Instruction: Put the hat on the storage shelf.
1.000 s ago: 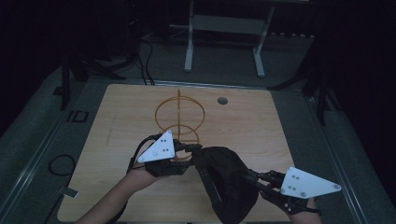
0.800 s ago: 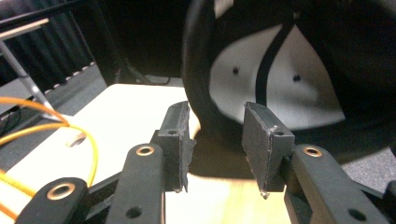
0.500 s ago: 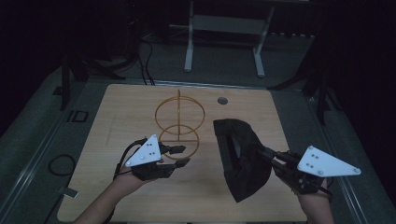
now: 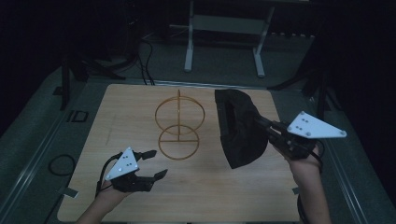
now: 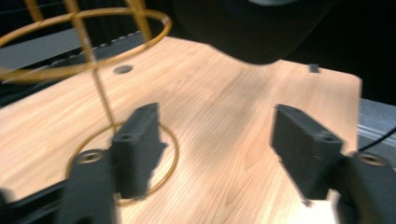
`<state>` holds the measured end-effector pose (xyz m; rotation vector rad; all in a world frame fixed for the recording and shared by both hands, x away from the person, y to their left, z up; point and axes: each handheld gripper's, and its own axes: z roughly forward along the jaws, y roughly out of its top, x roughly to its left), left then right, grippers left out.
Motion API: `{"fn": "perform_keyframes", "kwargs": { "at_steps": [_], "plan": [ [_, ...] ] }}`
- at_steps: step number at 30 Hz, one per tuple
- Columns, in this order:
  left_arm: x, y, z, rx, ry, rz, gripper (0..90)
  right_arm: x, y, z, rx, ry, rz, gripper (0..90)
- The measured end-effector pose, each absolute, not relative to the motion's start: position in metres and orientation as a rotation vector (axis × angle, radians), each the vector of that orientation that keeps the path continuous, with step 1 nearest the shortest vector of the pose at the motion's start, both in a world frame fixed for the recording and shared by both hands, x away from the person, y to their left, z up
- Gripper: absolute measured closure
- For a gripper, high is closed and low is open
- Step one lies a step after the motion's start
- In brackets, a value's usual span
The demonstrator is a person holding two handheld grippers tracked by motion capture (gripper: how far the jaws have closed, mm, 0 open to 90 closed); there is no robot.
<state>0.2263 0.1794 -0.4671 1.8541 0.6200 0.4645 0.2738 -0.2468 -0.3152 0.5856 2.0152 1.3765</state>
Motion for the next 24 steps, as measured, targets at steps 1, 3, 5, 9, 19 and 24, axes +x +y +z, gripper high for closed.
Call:
{"fn": "perform_keyframes", "kwargs": {
  "at_steps": [1, 3, 5, 9, 19, 24],
  "plan": [
    [0.227, 0.182, -0.472, 1.849, 0.661, 0.486, 19.2, 0.277, -0.244, -0.314, 0.583, 2.021, 1.375, 88.2],
    [0.227, 0.186, -0.481, 1.861, 0.727, 0.519, 5.2, 0.289, -0.236, -0.311, 0.583, 2.027, 1.370, 88.2],
    [0.225, 0.190, -0.488, 1.857, 0.767, 0.543, 2.1, 0.296, -0.230, -0.308, 0.582, 2.028, 1.372, 88.2],
    [0.221, 0.196, -0.505, 1.865, 0.822, 0.558, 2.2, 0.311, -0.216, -0.304, 0.579, 2.036, 1.383, 88.2],
    [0.219, 0.211, -0.525, 1.828, 0.894, 0.563, 2.2, 0.337, -0.167, -0.309, 0.530, 2.136, 1.376, 88.1],
    [0.219, 0.215, -0.531, 1.816, 0.926, 0.567, 2.2, 0.344, -0.146, -0.320, 0.508, 2.187, 1.362, 88.1]
  ]
}}
